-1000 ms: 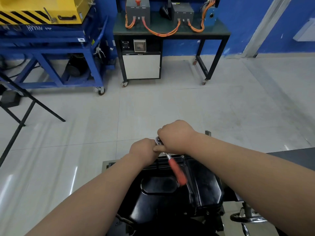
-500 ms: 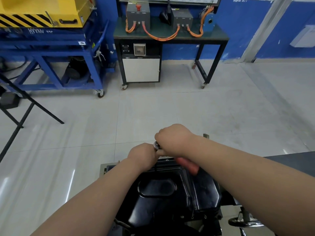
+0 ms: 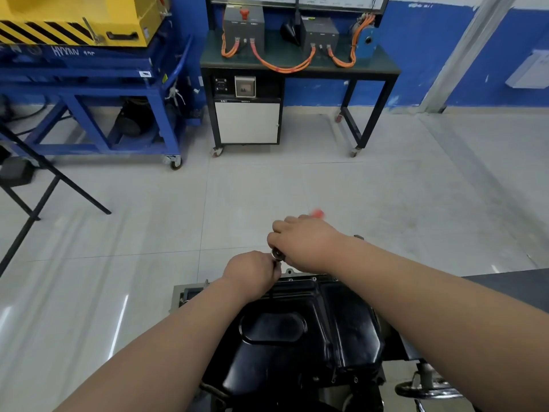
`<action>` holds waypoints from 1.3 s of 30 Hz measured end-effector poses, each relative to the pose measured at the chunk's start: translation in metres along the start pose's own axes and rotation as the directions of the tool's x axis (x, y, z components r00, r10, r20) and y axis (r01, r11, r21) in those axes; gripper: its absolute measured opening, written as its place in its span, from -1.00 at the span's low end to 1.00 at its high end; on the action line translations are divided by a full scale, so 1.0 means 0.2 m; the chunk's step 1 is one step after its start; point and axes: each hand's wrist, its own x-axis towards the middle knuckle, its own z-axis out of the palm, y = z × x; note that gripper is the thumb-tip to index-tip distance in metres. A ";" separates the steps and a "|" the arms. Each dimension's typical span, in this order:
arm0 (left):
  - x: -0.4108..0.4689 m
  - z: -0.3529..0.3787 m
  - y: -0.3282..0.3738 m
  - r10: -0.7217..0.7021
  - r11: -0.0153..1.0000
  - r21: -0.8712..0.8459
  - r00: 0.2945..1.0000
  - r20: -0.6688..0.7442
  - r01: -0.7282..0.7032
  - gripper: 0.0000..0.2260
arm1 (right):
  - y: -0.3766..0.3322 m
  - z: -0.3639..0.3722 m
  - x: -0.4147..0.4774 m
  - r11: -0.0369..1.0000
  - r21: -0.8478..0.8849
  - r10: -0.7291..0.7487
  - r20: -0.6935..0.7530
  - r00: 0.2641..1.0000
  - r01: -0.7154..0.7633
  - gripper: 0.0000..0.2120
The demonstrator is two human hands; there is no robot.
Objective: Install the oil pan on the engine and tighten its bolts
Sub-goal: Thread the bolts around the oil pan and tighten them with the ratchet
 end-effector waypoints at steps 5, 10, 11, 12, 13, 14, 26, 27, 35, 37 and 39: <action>0.00 0.03 0.01 -0.121 0.992 -0.040 0.992 -0.036 0.119 -0.73 | -0.03 0.01 0.00 0.988 0.009 0.154 -0.021 0.988 -0.154 -0.71; 0.02 0.02 0.02 -0.044 0.998 0.034 0.999 0.011 0.043 -0.75 | -0.03 0.00 0.00 0.987 0.051 0.148 0.048 0.988 -0.151 -0.72; 0.01 0.02 0.02 -0.020 0.997 0.078 1.000 -0.013 0.021 -0.72 | -0.02 0.00 0.00 0.997 0.020 0.077 0.028 0.997 -0.078 -0.78; 0.01 0.02 0.01 -0.018 0.996 0.085 0.999 -0.036 0.021 -0.68 | -0.01 0.00 0.00 1.000 -0.003 0.028 0.021 0.999 -0.028 -0.79; 0.01 0.02 0.00 -0.029 0.997 0.071 0.998 -0.051 0.033 -0.65 | -0.01 -0.01 0.00 1.000 -0.004 0.013 0.010 1.000 -0.013 -0.78; 0.01 0.02 0.00 -0.056 0.997 0.046 0.997 -0.056 0.059 -0.64 | -0.01 -0.01 0.00 0.999 0.000 0.037 -0.003 0.999 -0.037 -0.77; 0.02 0.04 0.00 -0.098 0.995 -0.028 0.988 -0.119 0.095 -0.65 | -0.01 -0.02 0.01 0.994 -0.070 0.084 0.008 0.996 -0.083 -0.72; 0.02 0.04 0.00 -0.126 0.991 -0.049 0.984 -0.122 0.121 -0.64 | -0.02 -0.02 0.02 0.992 -0.055 0.117 -0.009 0.993 -0.117 -0.74; 0.02 0.02 0.00 -0.029 0.999 0.014 1.000 0.000 0.029 -0.83 | -0.08 0.01 0.00 0.962 0.082 0.258 0.049 0.965 -0.261 -0.69; 0.01 0.02 -0.01 0.024 0.998 0.065 0.998 -0.064 -0.019 -0.77 | -0.04 0.00 -0.01 0.995 0.049 0.092 -0.014 0.996 -0.092 -0.77; 0.01 0.04 -0.02 0.006 0.999 0.045 0.995 -0.102 -0.001 -0.68 | 0.00 0.00 -0.02 0.999 0.032 0.007 -0.047 0.999 -0.005 -0.80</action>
